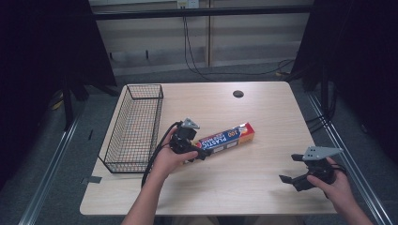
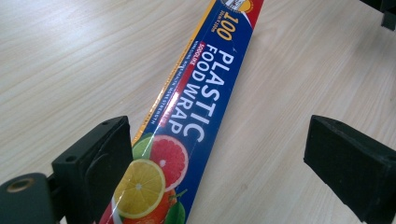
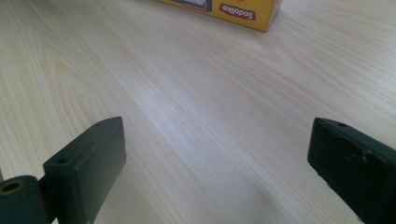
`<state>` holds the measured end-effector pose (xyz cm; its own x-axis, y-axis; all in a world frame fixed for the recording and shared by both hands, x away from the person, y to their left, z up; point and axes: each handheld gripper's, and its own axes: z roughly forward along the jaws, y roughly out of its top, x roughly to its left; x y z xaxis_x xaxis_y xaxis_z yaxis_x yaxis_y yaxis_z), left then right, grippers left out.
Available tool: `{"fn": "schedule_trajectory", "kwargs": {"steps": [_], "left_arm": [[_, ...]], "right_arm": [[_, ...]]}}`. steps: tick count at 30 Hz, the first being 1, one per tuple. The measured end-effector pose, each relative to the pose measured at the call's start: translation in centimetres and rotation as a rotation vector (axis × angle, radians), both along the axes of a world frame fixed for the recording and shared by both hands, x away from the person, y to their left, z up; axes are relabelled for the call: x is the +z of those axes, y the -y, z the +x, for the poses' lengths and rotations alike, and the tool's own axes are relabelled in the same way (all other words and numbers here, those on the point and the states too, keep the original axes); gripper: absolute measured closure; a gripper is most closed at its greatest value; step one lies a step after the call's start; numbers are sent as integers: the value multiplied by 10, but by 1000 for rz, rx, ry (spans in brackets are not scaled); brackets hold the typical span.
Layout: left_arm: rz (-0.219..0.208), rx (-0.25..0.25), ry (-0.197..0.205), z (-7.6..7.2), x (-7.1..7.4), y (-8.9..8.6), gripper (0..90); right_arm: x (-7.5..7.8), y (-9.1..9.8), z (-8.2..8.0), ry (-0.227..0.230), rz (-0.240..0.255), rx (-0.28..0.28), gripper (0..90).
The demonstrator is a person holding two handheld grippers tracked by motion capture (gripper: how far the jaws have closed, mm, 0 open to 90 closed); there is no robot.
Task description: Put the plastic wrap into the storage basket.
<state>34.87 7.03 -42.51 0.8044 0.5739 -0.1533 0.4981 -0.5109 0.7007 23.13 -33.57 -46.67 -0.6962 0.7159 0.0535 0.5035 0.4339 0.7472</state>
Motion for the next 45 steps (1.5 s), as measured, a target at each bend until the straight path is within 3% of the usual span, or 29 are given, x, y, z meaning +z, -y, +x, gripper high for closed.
{"fn": "schedule_trajectory", "kwargs": {"steps": [2, 5, 21, 23, 28, 33, 35, 45], "left_arm": [[-1, 5, -3, 0, 2, 0, 79], [-35, -1, -16, 1, 5, 1, 77], [-31, -7, -59, 18, 14, 18, 70], [1, -16, -62, 21, 13, 21, 67], [-29, -30, -95, 29, 7, 27, 47], [28, -57, -104, 35, 0, 30, 41], [71, -70, -102, 38, -3, 31, 54], [133, -110, -111, 44, -15, 35, 102]], "right_arm": [[-1, 0, 0, -1, -4, -1, 44], [0, 1, 0, 1, -2, -7, 43], [2, 1, 0, 7, 6, -8, 44], [2, 2, 0, 8, 14, -8, 44], [2, 3, 0, 6, 13, -10, 44], [2, 4, 0, 9, 14, -13, 44], [2, 4, 0, 13, 14, -12, 44], [2, 4, 0, 13, 18, -8, 44]]}}
